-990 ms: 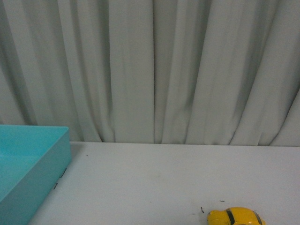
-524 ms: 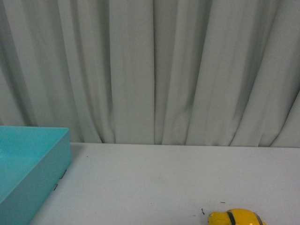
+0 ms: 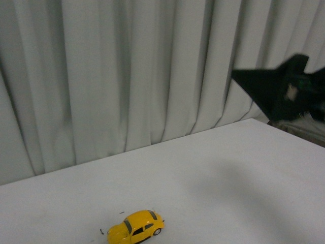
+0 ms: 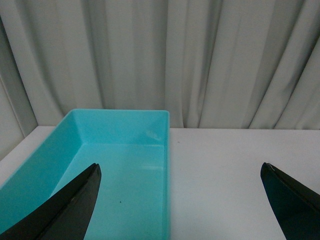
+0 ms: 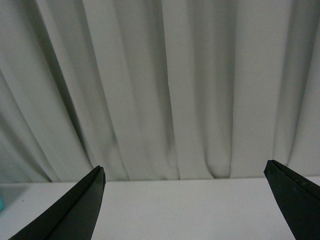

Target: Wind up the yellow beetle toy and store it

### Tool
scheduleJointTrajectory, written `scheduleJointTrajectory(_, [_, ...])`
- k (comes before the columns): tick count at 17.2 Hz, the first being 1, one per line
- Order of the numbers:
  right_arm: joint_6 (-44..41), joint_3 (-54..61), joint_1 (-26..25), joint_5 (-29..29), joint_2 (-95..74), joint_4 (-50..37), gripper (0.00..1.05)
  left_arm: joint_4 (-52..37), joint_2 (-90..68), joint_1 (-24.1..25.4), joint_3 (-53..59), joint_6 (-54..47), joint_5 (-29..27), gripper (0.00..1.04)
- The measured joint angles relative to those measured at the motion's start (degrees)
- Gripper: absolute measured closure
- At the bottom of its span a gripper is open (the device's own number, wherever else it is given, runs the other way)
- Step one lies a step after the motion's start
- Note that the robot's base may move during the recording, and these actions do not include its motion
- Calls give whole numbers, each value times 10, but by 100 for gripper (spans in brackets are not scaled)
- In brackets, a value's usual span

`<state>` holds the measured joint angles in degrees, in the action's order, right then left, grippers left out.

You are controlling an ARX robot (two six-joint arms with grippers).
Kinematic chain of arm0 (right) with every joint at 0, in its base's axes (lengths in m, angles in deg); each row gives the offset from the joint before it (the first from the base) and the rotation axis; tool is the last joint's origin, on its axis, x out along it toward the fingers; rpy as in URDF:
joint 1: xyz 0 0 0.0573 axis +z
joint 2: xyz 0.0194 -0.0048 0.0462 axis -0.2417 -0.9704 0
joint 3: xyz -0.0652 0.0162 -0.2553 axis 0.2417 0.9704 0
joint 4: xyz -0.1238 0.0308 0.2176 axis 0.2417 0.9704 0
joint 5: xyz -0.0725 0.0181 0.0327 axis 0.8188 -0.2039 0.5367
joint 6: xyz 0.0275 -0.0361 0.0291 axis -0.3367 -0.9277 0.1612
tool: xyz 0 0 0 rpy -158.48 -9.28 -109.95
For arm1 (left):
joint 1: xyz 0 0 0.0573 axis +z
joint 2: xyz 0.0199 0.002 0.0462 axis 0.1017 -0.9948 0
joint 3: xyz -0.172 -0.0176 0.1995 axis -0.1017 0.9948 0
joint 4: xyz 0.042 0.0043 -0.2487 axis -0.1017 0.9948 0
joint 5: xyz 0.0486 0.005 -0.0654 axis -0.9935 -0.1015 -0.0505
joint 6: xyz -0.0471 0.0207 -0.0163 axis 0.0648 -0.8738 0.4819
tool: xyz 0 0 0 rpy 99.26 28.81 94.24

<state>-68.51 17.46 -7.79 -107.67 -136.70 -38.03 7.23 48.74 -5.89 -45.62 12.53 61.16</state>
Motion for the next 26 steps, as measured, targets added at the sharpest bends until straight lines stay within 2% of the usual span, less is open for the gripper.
scheduleJointTrajectory(2, [-9,-98,36,9,-172,-43,7,0,0,0,0,0,0,7])
scheduleJointTrajectory(5, [-73,-240,95,-76,-350,8,7,0,0,0,0,0,0,7])
scheduleJointTrajectory(7, [-146,-329,107,-154,-428,108,7,0,0,0,0,0,0,7])
scheduleJointTrajectory(10, [-331,-409,113,-230,-492,322,7,0,0,0,0,0,0,7])
scheduleJointTrajectory(14, [-638,-495,125,-229,-556,584,7,0,0,0,0,0,0,7])
scheduleJointTrajectory(17, [-813,-536,141,-218,-598,702,7,0,0,0,0,0,0,7])
scheduleJointTrajectory(20, [-908,-562,156,-210,-622,749,7,0,0,0,0,0,0,7])
scheduleJointTrajectory(24, [-974,-597,170,-190,-657,804,7,0,0,0,0,0,0,7])
scheduleJointTrajectory(26, [-1015,-632,177,-163,-681,852,7,0,0,0,0,0,0,7])
